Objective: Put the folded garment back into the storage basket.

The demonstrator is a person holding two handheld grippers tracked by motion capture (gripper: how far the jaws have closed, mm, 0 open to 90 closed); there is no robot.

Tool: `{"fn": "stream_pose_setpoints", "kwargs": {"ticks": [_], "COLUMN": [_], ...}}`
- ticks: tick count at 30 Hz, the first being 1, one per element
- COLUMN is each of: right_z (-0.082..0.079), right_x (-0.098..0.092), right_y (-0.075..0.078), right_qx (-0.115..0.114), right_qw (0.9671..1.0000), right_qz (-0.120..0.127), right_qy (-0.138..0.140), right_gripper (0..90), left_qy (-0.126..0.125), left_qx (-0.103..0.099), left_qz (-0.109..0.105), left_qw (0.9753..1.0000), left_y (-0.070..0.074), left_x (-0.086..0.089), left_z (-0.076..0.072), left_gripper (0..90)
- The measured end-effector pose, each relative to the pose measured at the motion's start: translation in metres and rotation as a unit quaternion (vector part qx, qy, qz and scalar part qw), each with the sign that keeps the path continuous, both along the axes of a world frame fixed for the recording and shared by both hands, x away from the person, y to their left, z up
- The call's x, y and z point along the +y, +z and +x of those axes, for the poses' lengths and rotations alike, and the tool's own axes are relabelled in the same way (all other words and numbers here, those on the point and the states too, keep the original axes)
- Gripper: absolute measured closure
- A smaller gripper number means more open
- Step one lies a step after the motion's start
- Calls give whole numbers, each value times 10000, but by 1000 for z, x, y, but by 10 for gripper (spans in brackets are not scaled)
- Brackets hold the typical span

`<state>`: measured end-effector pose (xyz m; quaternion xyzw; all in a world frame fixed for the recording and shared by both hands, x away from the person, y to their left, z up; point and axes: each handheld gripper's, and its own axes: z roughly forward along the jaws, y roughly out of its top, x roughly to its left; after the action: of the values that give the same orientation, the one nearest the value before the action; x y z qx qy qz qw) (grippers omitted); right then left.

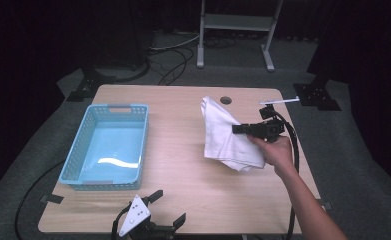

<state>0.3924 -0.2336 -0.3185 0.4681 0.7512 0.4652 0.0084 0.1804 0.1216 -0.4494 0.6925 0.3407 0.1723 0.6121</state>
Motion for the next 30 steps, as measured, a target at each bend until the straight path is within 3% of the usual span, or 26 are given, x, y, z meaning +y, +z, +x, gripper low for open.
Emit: {"fn": "stream_pose_setpoints", "kwargs": {"ticks": [10, 21, 27, 30], "right_z": [2, 3, 5, 6], "right_x": [3, 14, 20, 25], "right_y": [8, 27, 31, 33], "right_qx": [2, -138, -93, -138], "right_qw": [9998, 9997, 9995, 9997], "right_qz": [199, 195, 295, 208], "right_qy": [-35, -10, 48, 75], "right_gripper": [740, 740, 740, 740], "left_qy": [-32, -80, -95, -102], "left_qx": [-8, -7, -20, -21], "left_qz": [31, 4, 65, 62], "left_qw": [10000, 10000, 9999, 9999], "left_y": [0, 0, 0, 0], "left_x": [0, -2, -4, -4], "left_z": [1, 1, 2, 1], "left_gripper": [6, 6, 6, 6]}}
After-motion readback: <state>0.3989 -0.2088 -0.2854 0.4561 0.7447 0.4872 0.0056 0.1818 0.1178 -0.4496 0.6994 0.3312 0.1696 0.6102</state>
